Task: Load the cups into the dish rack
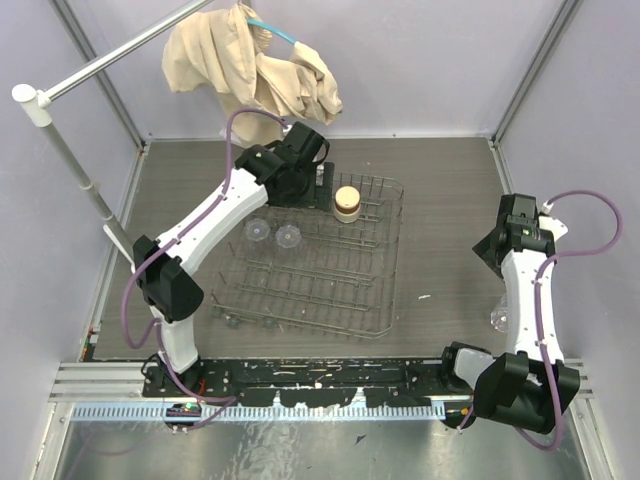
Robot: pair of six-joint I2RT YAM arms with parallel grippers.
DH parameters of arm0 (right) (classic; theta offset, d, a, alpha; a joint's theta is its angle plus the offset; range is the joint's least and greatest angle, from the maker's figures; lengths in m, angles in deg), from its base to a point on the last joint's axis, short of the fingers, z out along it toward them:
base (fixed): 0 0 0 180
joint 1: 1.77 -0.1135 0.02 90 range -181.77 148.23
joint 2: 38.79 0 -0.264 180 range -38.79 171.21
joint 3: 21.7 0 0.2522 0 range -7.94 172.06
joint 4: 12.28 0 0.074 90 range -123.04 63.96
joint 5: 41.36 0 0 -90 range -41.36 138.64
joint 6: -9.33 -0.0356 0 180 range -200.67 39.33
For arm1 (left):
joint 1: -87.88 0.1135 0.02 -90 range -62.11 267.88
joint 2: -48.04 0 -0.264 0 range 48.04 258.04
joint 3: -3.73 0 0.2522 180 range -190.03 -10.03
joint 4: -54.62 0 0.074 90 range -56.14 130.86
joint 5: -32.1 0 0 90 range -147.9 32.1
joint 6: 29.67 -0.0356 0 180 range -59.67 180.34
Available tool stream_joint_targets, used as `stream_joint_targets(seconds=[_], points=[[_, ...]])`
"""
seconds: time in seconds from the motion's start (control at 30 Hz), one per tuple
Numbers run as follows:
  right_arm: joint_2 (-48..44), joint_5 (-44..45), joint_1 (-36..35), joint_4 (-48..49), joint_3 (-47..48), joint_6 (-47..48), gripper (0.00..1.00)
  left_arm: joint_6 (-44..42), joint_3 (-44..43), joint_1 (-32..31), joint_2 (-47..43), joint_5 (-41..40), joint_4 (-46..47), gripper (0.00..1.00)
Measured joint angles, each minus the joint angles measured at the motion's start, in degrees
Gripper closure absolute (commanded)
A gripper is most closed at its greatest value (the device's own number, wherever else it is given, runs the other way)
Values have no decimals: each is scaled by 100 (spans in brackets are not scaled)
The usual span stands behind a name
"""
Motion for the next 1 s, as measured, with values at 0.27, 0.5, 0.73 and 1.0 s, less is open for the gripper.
stream_joint_targets(seconds=[0.27,0.5,0.73,1.0], points=[[-334,9,433,9,-732,-98,22,-31,-109,-173,11,44,-105,0],[-243,-74,791,334,-1056,24,30,-35,-109,-190,11,46,-109,0],[181,-260,981,772,-1270,37,42,-87,-109,-192,11,39,-122,1],[629,-332,1060,1128,-1410,52,78,-170,-278,-192,94,24,-229,1]])
